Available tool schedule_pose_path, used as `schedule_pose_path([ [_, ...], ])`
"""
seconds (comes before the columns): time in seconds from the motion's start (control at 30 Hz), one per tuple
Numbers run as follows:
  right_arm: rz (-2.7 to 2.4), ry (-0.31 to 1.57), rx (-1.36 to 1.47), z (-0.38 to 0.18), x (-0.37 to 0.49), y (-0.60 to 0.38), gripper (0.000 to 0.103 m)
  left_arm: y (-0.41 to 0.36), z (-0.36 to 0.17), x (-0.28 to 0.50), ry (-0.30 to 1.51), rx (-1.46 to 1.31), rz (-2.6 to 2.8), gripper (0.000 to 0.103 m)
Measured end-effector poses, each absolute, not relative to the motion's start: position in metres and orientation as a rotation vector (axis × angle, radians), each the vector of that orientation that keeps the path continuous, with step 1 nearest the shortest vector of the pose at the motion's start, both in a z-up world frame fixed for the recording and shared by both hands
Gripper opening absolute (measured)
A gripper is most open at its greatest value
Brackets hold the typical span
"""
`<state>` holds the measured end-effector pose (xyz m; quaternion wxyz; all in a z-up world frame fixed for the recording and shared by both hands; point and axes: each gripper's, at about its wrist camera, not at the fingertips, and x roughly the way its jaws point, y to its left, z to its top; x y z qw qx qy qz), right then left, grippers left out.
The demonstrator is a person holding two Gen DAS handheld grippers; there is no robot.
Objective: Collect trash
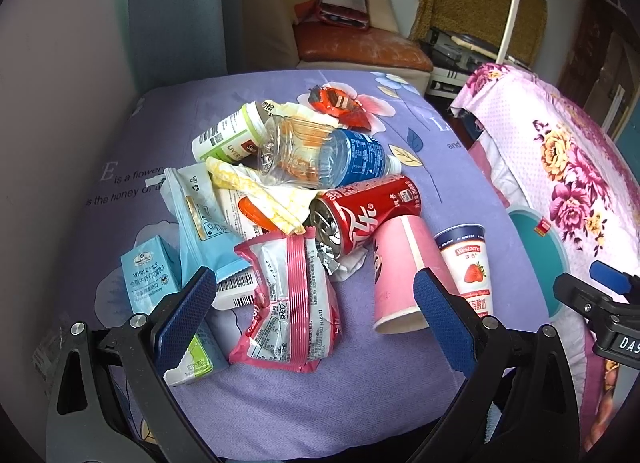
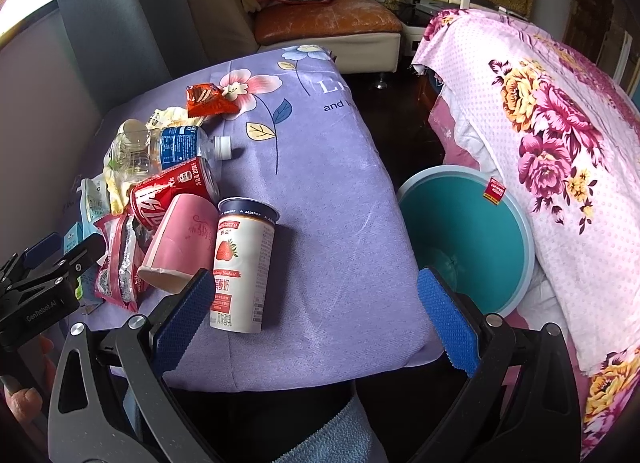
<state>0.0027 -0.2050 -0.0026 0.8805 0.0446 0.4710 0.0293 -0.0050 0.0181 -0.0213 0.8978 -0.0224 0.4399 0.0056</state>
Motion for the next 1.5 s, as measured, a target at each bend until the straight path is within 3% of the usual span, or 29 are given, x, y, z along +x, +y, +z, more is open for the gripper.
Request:
schedule_pose_path([
  [1.1, 0.162, 1.104, 0.179, -0.024, 0.034, -0.199, 0.097, 0.033, -0.044, -0.002, 1.000, -0.172, -0.042, 0.099],
  [1.2, 0.193, 1.135, 0.188, -0.033, 0.043, -0.193, 0.082, 0.045, -0.045, 0.008, 1.012, -0.185, -0.043, 0.099],
  [1.27, 0.231, 1.173, 0.226, -0.042, 0.050, -0.189, 0.065, 0.052, -0.045, 0.010, 1.016, -0.196, -0.047, 0.099],
  [1.5, 0.285, 1.218, 0.269, -0.058, 0.069, -0.181, 0.064, 0.067, -0.046, 0.020, 1.040, -0.215, -0.066, 0.098],
])
